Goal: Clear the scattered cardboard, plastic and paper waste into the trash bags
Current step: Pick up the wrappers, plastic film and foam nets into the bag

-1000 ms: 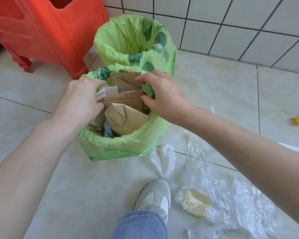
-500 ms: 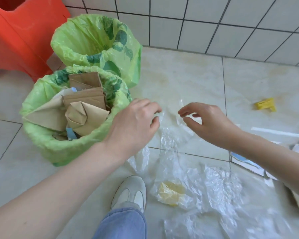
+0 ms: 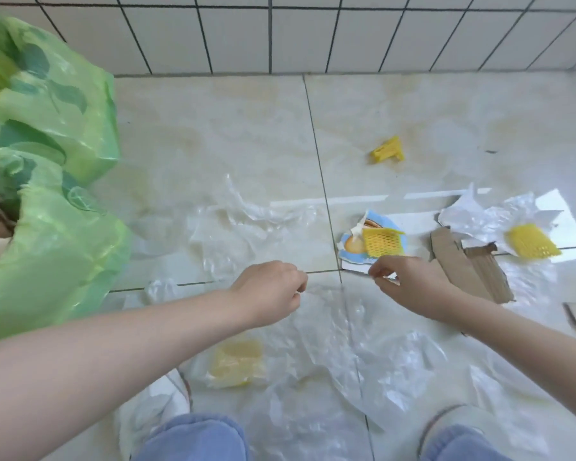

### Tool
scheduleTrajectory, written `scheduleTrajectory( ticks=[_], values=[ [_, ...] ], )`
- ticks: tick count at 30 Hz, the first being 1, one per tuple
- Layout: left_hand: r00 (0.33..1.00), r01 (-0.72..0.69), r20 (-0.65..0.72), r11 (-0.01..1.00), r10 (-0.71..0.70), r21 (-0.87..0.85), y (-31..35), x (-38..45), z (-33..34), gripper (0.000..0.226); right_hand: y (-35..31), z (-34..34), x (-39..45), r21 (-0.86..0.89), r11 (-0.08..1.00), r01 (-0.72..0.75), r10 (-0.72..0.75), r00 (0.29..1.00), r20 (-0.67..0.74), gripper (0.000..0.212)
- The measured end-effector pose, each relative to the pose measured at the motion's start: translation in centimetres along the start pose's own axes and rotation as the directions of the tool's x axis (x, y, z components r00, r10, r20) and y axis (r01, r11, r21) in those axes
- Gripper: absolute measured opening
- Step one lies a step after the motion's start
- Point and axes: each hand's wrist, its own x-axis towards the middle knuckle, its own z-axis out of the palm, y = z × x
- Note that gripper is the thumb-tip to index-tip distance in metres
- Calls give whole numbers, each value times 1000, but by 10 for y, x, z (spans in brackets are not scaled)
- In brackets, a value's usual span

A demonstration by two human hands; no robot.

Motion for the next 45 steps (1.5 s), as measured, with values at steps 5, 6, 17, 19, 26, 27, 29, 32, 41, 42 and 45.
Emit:
scheduleTrajectory(
  ticks=[5,6,17,19,26,27,29,32,41,42,45],
  values=[
    [998,8,69,999,-10,31,13,50,7,23,38,-5,12,28,997,-70,71,996,-53,14],
    [997,4,82,999,-8,42,14,59,7,24,44,-6,16,33,996,-87,89,994,-69,16],
    [974,220,24,916,-226,-336,24,139,2,42,50,-12,59,54,990,-132,137,987,-89,37],
    [960,272,57,856,-275,-440,30,149,4,43,47,-10,58,63,993,-101,104,993,-48,18],
    [928,339,85,728,-362,-596,37,168,9,42,55,-8,47,127,989,-73,79,996,-41,23],
    [927,340,90,715,-363,-612,36,168,8,41,58,-9,48,151,985,-83,95,993,-72,16],
    [931,326,91,697,-352,-639,36,168,6,33,64,-12,52,148,983,-104,125,982,-140,24],
    [938,304,93,666,-333,-682,29,163,1,19,61,-15,62,53,981,-186,189,980,-67,70],
    [902,319,55,576,-427,-753,-18,137,-18,12,36,8,77,-202,970,-137,135,991,-28,100],
    [895,325,55,565,-442,-758,-22,133,-19,10,32,9,77,-211,967,-144,143,989,-19,99],
    [870,340,51,523,-490,-781,-30,121,-22,5,23,12,78,-202,963,-179,181,983,-8,86]
  ],
)
